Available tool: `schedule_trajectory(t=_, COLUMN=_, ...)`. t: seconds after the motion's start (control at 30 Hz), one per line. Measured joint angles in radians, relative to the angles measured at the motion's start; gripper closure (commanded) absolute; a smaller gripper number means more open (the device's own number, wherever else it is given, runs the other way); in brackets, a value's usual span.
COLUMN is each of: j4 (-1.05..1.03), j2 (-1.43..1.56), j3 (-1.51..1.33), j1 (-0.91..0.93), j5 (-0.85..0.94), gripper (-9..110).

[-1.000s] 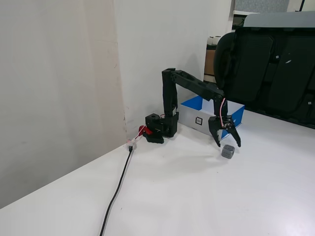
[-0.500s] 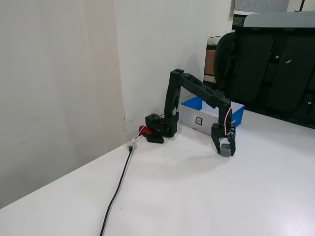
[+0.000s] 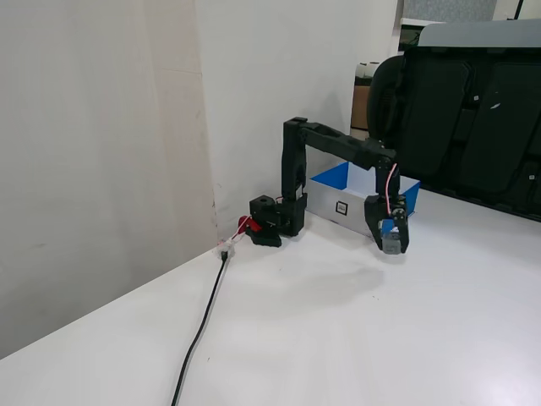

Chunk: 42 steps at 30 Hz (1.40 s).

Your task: Pick the gray block and keep it in the box.

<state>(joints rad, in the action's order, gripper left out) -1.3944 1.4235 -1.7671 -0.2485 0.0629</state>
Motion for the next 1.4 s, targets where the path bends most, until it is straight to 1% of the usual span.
schedule_trajectory(t=0.23, j4=-0.074, j2=0.351, j3=0.0, j1=-0.11, j5=0.005, gripper=101)
schedule_trajectory(t=0.43, j4=-0.084, j2=0.442, j3=-0.029, j1=-0.221, j5=-0.015, gripper=101)
schedule_trajectory(t=0.6, j4=-0.084, j2=0.566, j3=-0.081, j1=-0.405, j5=-0.017, gripper=101)
schedule_trajectory(t=0.77, j4=-0.084, j2=0.595, j3=-0.124, j1=-0.555, j5=-0.021, gripper=101)
schedule_trajectory(t=0.93, j4=-0.081, j2=0.595, j3=-0.126, j1=-0.709, j5=-0.069, gripper=101)
schedule_trajectory(t=1.07, j4=-0.017, j2=0.591, j3=-0.126, j1=-0.824, j5=-0.075, gripper=101)
schedule_trajectory(t=1.23, j4=0.052, j2=0.44, j3=-0.126, j1=-0.953, j5=-0.086, gripper=101)
schedule_trajectory(t=1.3, j4=0.091, j2=0.353, j3=-0.126, j1=-0.963, j5=-0.086, gripper=96)
schedule_trajectory(t=1.37, j4=0.126, j2=0.33, j3=-0.126, j1=-0.963, j5=-0.106, gripper=90)
schedule_trajectory(t=1.4, j4=0.137, j2=0.33, j3=-0.126, j1=-0.963, j5=-0.121, gripper=80)
